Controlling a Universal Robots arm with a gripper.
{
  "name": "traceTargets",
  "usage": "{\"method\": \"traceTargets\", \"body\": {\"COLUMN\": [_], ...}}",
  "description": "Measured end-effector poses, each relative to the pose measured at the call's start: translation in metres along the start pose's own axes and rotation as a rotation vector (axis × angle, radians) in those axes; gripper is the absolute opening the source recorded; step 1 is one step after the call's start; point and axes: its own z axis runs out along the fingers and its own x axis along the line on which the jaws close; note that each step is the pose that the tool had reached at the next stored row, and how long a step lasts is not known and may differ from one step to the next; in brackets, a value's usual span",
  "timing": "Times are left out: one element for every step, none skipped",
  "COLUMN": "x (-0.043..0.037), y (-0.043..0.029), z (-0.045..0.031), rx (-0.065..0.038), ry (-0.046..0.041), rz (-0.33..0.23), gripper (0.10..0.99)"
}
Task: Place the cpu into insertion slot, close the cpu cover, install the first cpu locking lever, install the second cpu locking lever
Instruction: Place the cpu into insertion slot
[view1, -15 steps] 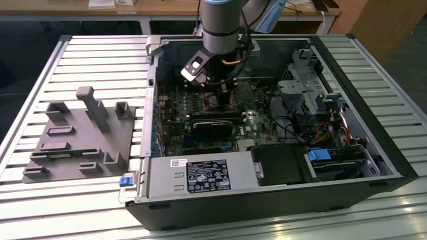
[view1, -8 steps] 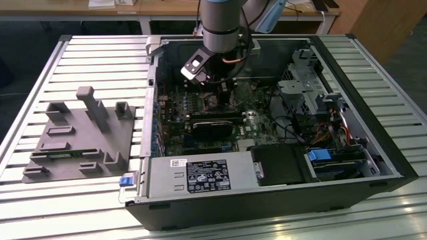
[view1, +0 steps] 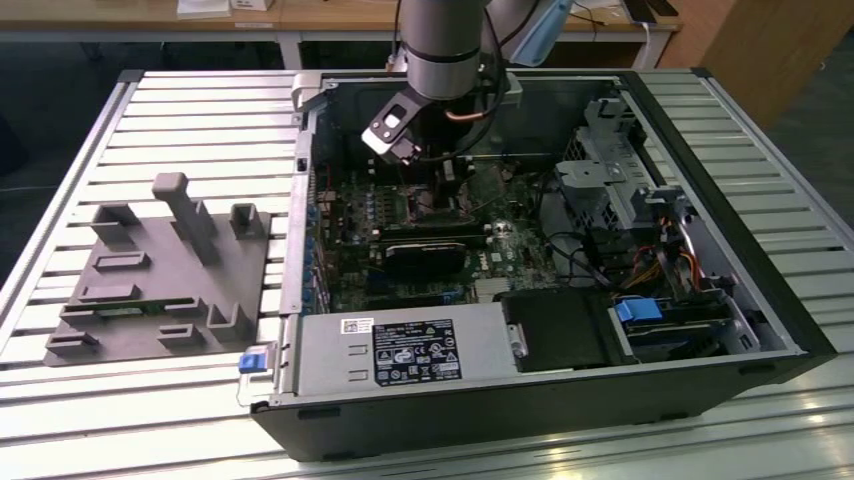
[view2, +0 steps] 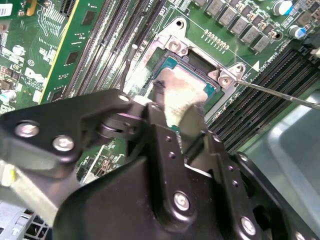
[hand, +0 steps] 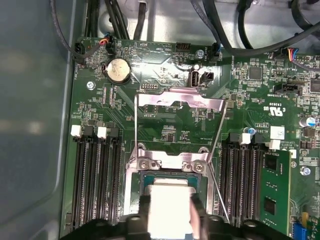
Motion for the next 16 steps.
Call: {"method": "traceTargets", "body": {"x": [-0.0001,-0.0002,-0.0003,-0.0003,-0.0004,-0.0004,-0.0003,-0.0003,-0.0003,-0.0003,-0.0004,-0.0003,-0.0003,-0.0004,-0.0004,-0.0004], "y": [0.0005,0.0010,0.0015,0.0020,0.0023,0.0024,0.0025,0.0025,0.0025,0.0026,0.0026,0.0026,0.0026,0.0026,0.0026,0.0026], "z": [-0.0002,-0.0003,-0.0005,-0.0006,-0.0007,-0.0007,-0.0009,-0.0010,-0.0013,-0.0015,-0.0016,-0.0018,-0.0019,-0.0019,-0.0019,-0.0020], "rx": [0.002,0.004,0.006,0.008,0.010,0.011,0.011,0.012,0.012,0.012,0.012,0.012,0.012,0.012,0.012,0.012], "ry": [0.0003,0.0004,0.0003,0.0002,0.0002,0.0002,0.0001,0.0001,-0.0001,0.0001,0.0002,0.0002,0.0003,0.0003,0.0002,0.0001], "rz": [0.000,0.000,0.000,0.000,0.001,0.002,0.003,0.004,0.004,0.005,0.005,0.005,0.005,0.005,0.005,0.005], "gripper": [0.412,0.353,0.294,0.294,0.235,0.235,0.176,0.176,0.114,0.114,0.114,0.114,0.114,0.114,0.114,0.114]}}
